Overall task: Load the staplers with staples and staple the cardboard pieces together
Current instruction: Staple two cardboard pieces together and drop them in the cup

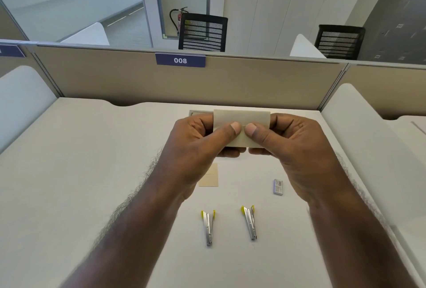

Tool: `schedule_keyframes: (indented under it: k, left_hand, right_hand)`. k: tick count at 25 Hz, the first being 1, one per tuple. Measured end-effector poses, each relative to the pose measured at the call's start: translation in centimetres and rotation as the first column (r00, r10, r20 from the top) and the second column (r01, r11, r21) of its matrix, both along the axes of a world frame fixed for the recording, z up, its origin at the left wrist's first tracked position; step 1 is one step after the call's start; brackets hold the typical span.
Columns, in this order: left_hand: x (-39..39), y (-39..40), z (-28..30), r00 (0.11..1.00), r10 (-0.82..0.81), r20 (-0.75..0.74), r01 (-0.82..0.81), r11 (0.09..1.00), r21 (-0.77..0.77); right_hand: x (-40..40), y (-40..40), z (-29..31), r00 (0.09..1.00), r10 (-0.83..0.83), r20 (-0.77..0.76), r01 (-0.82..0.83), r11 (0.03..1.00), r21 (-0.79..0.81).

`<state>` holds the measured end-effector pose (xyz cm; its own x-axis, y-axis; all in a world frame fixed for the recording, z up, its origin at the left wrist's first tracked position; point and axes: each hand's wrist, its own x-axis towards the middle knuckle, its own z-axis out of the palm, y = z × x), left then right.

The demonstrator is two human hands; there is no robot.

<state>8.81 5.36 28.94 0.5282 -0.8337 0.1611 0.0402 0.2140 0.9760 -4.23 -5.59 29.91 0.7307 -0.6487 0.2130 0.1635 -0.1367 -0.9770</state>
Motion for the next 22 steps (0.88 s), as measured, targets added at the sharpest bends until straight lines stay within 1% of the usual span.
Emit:
schedule_keyframes:
  k: [3,4,5,6,7,8,9,10,11,12,14,16,17,18,20,21,22]
  left_hand:
    - [0.1,-0.3,-0.4,1.0,0.008,-0.004,-0.008,1.0,0.024]
    - [0.1,-0.5,-0.6,0.999,0.042,0.016,-0.043,0.998,0.036]
    - [0.0,-0.7,-0.9,0.992,0.113,0.056,-0.115,0.992,0.05]
    - [-0.2,-0.9,-1.4,0.97,0.214,0.116,-0.222,0.973,0.062]
    - [-0.5,-1.1,-1.8,0.934,0.314,0.172,-0.329,0.942,0.061]
    - [-0.9,-1.3,-2.2,0.909,0.37,0.192,-0.385,0.922,0.047]
    - [-1.5,-1.4,-2.6,0.913,0.368,0.179,-0.38,0.924,0.036]
    - [-2.1,-1.6,-3.2,0.938,0.319,0.132,-0.326,0.945,0.034]
    - [-2.6,-1.8,-3.7,0.966,0.248,0.066,-0.251,0.967,0.042]
    - [-2.9,-2.0,-4.1,0.983,0.183,-0.007,-0.182,0.982,0.047]
    - [-2.8,-2.2,-4.9,0.989,0.103,-0.107,-0.099,0.994,0.037]
    - [-2.1,-2.4,-5.7,0.989,0.075,-0.13,-0.073,0.997,0.023]
    - [-1.7,-2.5,-6.2,0.988,0.077,-0.134,-0.074,0.997,0.028]
    - [-1.3,-2.6,-6.7,0.985,0.09,-0.146,-0.084,0.996,0.042]
    - [-0.6,-2.9,-7.9,0.974,0.132,-0.187,-0.116,0.989,0.092]
    - [-0.2,-3.0,-8.5,0.967,0.148,-0.207,-0.126,0.985,0.115]
    - [0.1,-3.1,-9.0,0.962,0.156,-0.225,-0.128,0.983,0.136]
  right_hand:
    - [0.4,-0.1,-0.7,0.999,-0.041,0.023,0.042,0.999,-0.031]
    - [0.5,-0.2,-1.0,0.997,-0.078,0.019,0.079,0.996,-0.032]
    - [0.6,-0.4,-1.5,0.991,-0.137,0.005,0.137,0.99,-0.037]
    - [0.7,-0.6,-2.1,0.977,-0.214,-0.018,0.213,0.975,-0.064]
    - [0.8,-0.8,-2.7,0.953,-0.3,-0.038,0.294,0.949,-0.116]
    - [1.0,-0.9,-3.3,0.924,-0.38,-0.043,0.366,0.912,-0.185]
    - [1.1,-0.9,-3.9,0.897,-0.44,-0.027,0.418,0.869,-0.265]
    - [1.3,-0.8,-4.3,0.877,-0.48,-0.001,0.449,0.822,-0.351]
    - [1.5,-0.4,-4.8,0.874,-0.486,0.023,0.449,0.788,-0.422]
    - [1.6,0.0,-5.4,0.884,-0.466,0.032,0.424,0.774,-0.471]
    - [1.9,0.9,-6.6,0.926,-0.377,-0.026,0.311,0.8,-0.514]
    - [2.1,1.4,-7.7,0.935,-0.325,-0.139,0.2,0.811,-0.55]
    - [2.1,1.4,-8.2,0.926,-0.333,-0.179,0.178,0.802,-0.57]
    - [2.1,1.3,-8.7,0.916,-0.35,-0.197,0.181,0.798,-0.575]
    - [2.2,0.6,-9.5,0.897,-0.401,-0.185,0.254,0.811,-0.526]
    - [2.3,0.1,-10.0,0.887,-0.424,-0.182,0.305,0.834,-0.459]
    - [2.4,-0.5,-10.5,0.881,-0.427,-0.205,0.339,0.871,-0.356]
